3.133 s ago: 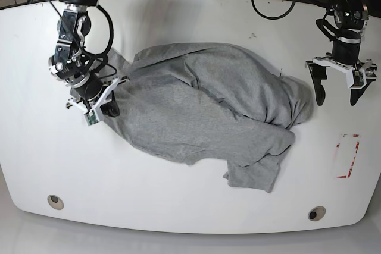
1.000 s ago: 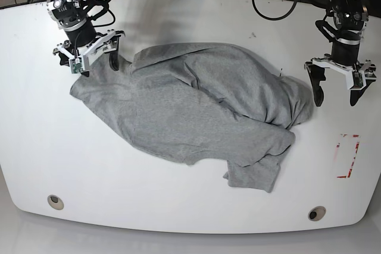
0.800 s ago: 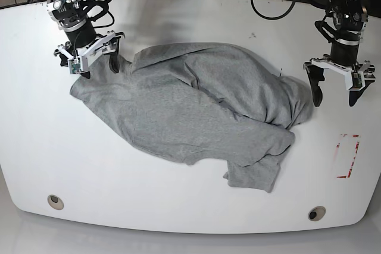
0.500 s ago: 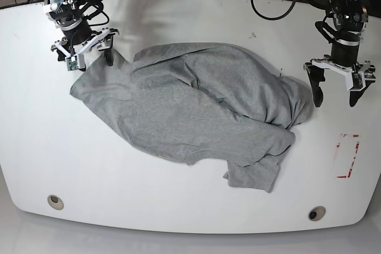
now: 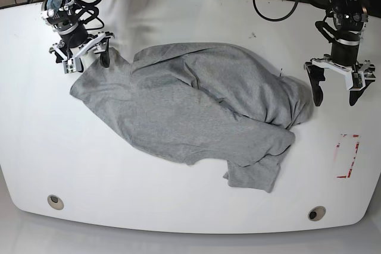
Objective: Fold the T-shirt properly
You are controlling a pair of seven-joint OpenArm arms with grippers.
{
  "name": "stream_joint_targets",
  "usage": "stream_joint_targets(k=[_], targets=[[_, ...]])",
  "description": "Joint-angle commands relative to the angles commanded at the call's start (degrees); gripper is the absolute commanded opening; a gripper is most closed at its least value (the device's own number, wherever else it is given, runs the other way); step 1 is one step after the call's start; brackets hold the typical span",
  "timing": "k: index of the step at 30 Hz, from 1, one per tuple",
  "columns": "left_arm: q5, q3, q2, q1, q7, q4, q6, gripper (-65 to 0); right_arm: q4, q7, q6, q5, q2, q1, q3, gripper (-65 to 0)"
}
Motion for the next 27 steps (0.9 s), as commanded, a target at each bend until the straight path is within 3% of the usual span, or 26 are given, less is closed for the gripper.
stream_joint_targets(k=[10,27], targets=[[0.2,-0.1,0.0,0.4,-0.3,0.6,0.1,-9.5,5.7,-4.4,2.24,-0.1,-1.8,-1.8,2.8,-20.5],[0.3,0.0,-0.1,0.2,-0.8,0.5,0.1,-9.3,4.9,-11.1,4.33,2.2,-2.8,-4.3,-0.4,-21.2]])
